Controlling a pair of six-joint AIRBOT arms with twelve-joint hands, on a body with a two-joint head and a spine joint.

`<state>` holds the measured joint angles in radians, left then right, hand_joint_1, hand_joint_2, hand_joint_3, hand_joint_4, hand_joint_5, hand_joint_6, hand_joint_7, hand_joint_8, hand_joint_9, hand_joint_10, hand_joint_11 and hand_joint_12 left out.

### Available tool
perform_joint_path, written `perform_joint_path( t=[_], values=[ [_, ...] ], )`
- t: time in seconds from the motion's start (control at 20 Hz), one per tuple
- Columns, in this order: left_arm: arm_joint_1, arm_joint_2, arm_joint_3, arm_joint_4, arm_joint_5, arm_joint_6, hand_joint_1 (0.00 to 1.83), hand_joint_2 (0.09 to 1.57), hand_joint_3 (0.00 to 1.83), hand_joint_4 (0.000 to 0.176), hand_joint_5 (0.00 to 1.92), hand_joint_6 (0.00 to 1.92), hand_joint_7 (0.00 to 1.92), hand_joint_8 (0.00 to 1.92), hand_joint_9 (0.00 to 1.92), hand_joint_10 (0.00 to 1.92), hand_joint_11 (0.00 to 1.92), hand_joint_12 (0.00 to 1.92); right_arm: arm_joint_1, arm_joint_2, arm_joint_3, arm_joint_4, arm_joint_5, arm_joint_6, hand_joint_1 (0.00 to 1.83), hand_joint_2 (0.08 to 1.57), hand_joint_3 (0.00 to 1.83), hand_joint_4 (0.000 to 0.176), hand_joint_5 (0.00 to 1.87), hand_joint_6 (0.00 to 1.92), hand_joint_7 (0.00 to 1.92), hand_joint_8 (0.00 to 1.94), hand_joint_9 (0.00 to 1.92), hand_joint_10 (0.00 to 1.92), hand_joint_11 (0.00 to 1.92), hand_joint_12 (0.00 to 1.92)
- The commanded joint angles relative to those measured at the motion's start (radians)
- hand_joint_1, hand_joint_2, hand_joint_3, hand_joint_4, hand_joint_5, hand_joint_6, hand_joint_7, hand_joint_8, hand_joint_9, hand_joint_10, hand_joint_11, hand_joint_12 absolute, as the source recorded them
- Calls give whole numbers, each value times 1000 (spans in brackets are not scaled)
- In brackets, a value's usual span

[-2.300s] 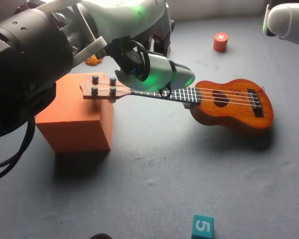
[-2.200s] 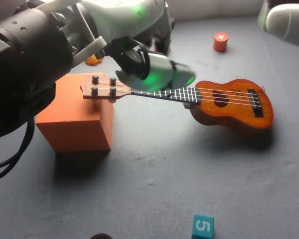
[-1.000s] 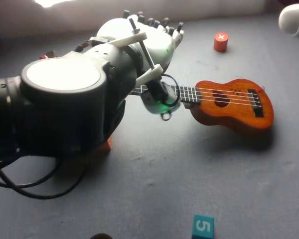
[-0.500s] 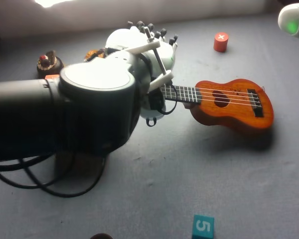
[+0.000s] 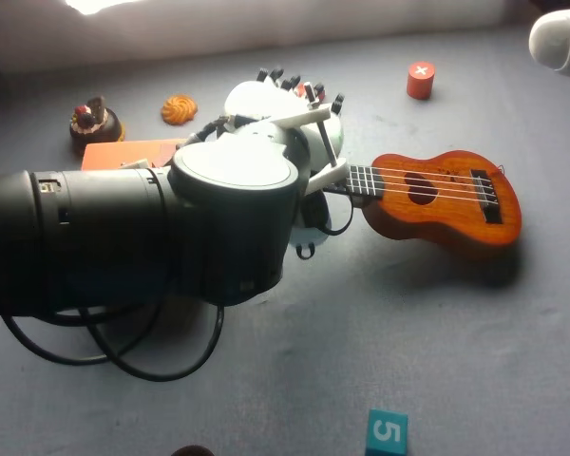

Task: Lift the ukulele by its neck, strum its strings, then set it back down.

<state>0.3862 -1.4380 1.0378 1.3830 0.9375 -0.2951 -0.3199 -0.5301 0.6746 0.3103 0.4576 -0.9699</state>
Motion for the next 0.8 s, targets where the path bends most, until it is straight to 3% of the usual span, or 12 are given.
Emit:
perform_joint_path(
  t=[0.0, 0.2, 0.35, 0.7, 0.75],
  values=[
    [-1, -2, 3, 86, 36, 7, 861, 1029, 0, 0, 0, 0, 0, 0, 0, 0, 0, 78, 16, 5, -1, -10, 115, 2, 15, 1298, 1, 0, 125, 7, 107, 1, 96, 13, 0, 88],
    [16, -16, 14, 93, 43, 9, 824, 1035, 1, 0, 0, 0, 0, 0, 0, 0, 0, 52, 16, 5, -4, -17, 111, 2, 16, 1299, 0, 0, 125, 3, 132, 1, 90, 8, 0, 0],
    [22, -34, 25, 98, 43, 9, 811, 1029, 0, 0, 0, 0, 0, 0, 0, 0, 0, 259, 16, 4, -7, -21, 111, 2, 1, 1297, 0, 0, 86, 0, 99, 6, 71, 5, 0, 0],
    [26, -58, 51, 108, 43, 9, 863, 1018, 0, 1, 0, 0, 0, 0, 0, 0, 0, 197, 16, 3, -9, -22, 110, 2, 62, 1291, 0, 0, 109, 9, 136, 10, 89, 11, 3, 7],
    [27, -59, 54, 110, 43, 9, 879, 1005, 0, 5, 0, 0, 0, 0, 0, 0, 0, 256, 16, 2, -9, -22, 110, 2, 52, 1291, 0, 0, 108, 8, 137, 9, 91, 11, 14, 14]
  ],
)
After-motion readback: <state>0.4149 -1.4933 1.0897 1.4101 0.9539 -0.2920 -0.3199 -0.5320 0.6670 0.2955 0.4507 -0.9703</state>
